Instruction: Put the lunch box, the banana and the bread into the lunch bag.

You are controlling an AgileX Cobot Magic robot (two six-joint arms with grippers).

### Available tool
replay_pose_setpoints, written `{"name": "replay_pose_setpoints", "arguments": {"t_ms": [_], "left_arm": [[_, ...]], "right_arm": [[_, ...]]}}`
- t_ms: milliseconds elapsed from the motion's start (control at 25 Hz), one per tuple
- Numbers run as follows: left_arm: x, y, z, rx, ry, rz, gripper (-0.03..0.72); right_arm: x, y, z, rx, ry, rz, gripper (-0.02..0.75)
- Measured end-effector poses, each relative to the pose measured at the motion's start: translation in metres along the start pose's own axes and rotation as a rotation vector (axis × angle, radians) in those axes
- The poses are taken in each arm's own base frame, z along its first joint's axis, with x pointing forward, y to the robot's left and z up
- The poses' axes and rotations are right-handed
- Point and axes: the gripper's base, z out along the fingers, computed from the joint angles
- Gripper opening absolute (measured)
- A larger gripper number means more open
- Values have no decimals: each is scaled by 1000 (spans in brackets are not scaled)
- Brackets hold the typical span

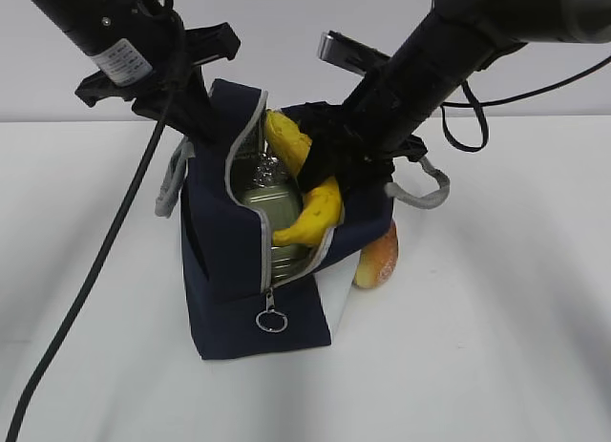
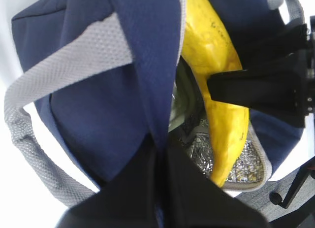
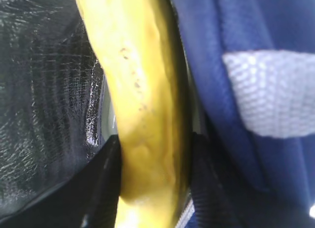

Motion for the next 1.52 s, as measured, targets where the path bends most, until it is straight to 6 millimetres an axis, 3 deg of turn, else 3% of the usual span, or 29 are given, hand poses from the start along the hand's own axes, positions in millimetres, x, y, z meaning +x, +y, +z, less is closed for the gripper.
{"name": "replay_pose_setpoints", "arguments": {"t_ms": [320, 680, 760, 960, 1080, 1280, 1520], "left_arm": [[0, 0, 0, 0, 0, 0, 0], [0, 0, 0, 2, -1, -1, 0], [0, 0, 0, 2, -1, -1, 0], [0, 0, 0, 2, -2, -1, 0], [0, 0, 0, 1, -3, -1, 0], [0, 0, 0, 2, -3, -1, 0], [0, 0, 0, 2, -3, -1, 0]], "right_arm": [[1, 8, 3, -18, 7, 2, 308], [1, 10, 25, -124, 31, 101, 319], [1, 12, 25, -142, 30, 105, 358], [1, 17, 25, -184, 43, 111, 584], [0, 19, 21, -187, 52, 81, 631], [-7, 31, -12, -122, 36, -33, 610], [-5, 38, -58, 6, -29, -52, 575]]}}
